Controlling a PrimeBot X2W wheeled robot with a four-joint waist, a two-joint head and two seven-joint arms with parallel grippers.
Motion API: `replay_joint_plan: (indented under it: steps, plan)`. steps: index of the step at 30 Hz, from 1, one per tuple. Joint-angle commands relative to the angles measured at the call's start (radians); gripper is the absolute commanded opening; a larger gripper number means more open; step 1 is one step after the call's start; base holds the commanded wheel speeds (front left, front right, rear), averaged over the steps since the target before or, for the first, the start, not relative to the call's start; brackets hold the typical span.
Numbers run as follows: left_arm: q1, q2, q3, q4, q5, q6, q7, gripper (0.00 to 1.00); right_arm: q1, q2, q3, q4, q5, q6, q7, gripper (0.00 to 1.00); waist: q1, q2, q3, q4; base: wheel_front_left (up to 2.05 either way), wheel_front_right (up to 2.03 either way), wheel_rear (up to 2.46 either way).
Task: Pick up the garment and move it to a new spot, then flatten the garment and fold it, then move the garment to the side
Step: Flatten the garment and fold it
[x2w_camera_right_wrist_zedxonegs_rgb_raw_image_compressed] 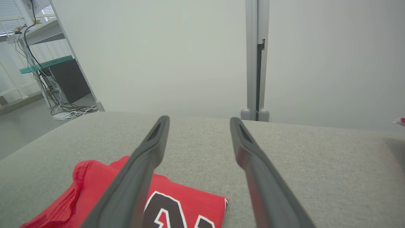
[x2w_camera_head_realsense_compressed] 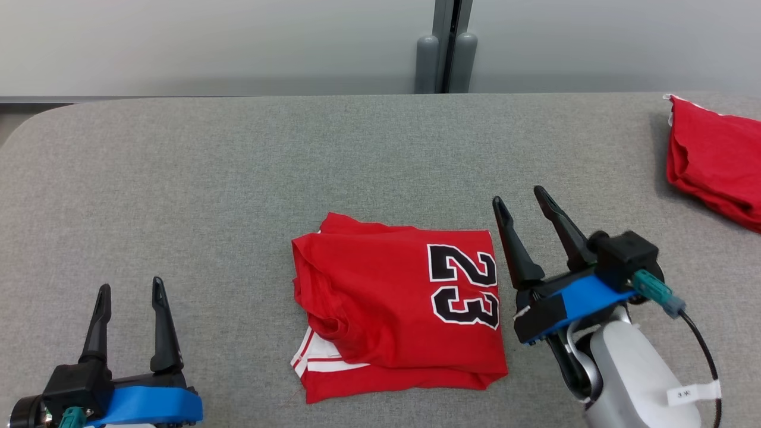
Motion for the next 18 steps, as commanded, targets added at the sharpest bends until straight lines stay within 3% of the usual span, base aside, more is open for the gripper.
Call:
replay_joint_plan:
  steps: [1, 8, 18]
  plan:
    - [0.006, -0.001, 0.001, -0.006, 0.008, -0.001, -0.002, 1.00, 0.046, -0.003, -0.025, -0.033, -0.016, 0.000, -0.003, 1.00, 0.0000, -0.0001, -0.006, -0.006, 0.00, 0.00, 0.00]
    - [0.018, -0.001, 0.003, -0.001, 0.016, -0.005, -0.002, 1.00, 0.207, 0.006, -0.142, -0.157, -0.060, 0.000, -0.003, 1.00, 0.0000, -0.0001, -0.018, -0.014, 0.00, 0.00, 0.00]
    - [0.023, -0.001, -0.002, 0.003, 0.022, -0.010, -0.002, 1.00, 0.333, 0.021, -0.224, -0.195, -0.061, 0.000, -0.003, 1.00, 0.0000, -0.0001, -0.032, -0.015, 0.00, 0.00, 0.00]
